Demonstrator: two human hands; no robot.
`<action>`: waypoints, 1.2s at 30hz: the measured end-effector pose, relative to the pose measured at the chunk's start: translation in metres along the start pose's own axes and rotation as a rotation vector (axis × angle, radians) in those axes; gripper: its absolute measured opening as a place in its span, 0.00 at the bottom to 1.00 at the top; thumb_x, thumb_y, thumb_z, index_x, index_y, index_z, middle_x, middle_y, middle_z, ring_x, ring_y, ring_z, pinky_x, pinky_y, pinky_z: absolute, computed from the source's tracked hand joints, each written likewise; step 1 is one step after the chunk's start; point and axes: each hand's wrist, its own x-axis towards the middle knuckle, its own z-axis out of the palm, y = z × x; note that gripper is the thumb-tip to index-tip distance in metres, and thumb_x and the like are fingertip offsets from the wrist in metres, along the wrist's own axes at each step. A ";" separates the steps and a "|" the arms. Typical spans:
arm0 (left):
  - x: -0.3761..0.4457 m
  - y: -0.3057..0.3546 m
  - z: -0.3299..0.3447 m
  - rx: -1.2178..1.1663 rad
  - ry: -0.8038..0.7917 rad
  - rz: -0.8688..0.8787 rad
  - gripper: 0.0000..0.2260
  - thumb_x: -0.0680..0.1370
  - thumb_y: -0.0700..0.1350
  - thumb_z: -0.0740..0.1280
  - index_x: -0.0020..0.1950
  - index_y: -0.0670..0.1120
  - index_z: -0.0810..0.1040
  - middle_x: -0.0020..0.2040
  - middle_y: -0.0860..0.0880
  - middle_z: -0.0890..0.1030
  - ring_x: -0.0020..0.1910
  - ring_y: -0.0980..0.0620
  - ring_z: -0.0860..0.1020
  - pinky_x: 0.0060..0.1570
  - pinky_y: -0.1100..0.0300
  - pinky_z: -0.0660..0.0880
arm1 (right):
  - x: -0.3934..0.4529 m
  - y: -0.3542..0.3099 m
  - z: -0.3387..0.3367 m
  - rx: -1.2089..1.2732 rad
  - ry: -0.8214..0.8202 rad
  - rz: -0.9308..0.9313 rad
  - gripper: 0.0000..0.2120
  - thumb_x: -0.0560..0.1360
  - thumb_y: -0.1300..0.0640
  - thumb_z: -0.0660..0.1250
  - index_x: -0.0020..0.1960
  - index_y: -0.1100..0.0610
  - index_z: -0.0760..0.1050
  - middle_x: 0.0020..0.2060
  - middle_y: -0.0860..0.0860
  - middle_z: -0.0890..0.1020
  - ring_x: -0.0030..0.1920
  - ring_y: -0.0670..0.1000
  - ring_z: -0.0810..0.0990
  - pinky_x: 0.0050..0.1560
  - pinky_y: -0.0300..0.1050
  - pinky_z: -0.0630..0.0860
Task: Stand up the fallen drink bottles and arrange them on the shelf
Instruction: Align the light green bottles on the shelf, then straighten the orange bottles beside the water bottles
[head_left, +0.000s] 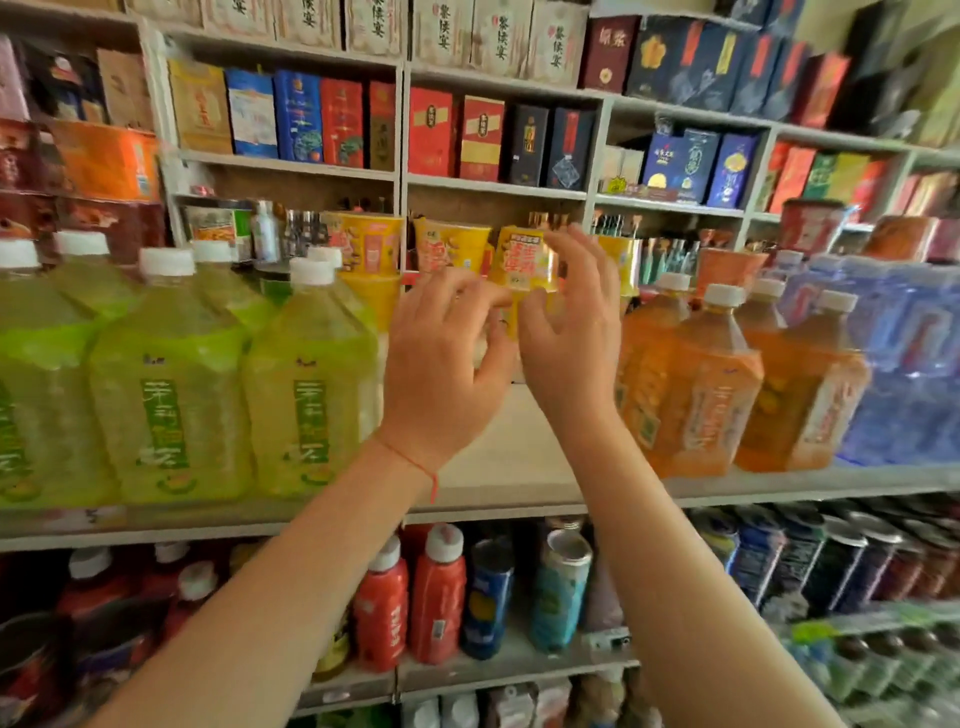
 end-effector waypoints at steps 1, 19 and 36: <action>0.002 0.013 0.017 -0.073 -0.036 -0.039 0.10 0.76 0.42 0.64 0.54 0.42 0.81 0.53 0.44 0.79 0.55 0.45 0.77 0.58 0.48 0.73 | 0.011 0.016 -0.026 -0.131 0.106 -0.087 0.18 0.77 0.61 0.62 0.66 0.60 0.76 0.67 0.56 0.76 0.70 0.56 0.72 0.70 0.59 0.68; 0.010 0.134 0.167 -0.563 -0.308 -0.705 0.21 0.72 0.65 0.67 0.64 0.66 0.73 0.63 0.56 0.79 0.62 0.54 0.79 0.63 0.47 0.77 | 0.022 0.176 -0.143 0.796 -0.461 1.091 0.24 0.81 0.37 0.55 0.53 0.52 0.83 0.41 0.52 0.87 0.46 0.54 0.85 0.48 0.52 0.81; 0.024 0.173 0.167 0.135 -0.001 -0.039 0.22 0.78 0.49 0.63 0.71 0.44 0.74 0.72 0.43 0.73 0.75 0.43 0.67 0.75 0.39 0.61 | 0.054 0.162 -0.194 0.294 -0.086 0.158 0.14 0.82 0.54 0.58 0.66 0.48 0.73 0.62 0.45 0.78 0.63 0.47 0.76 0.63 0.44 0.74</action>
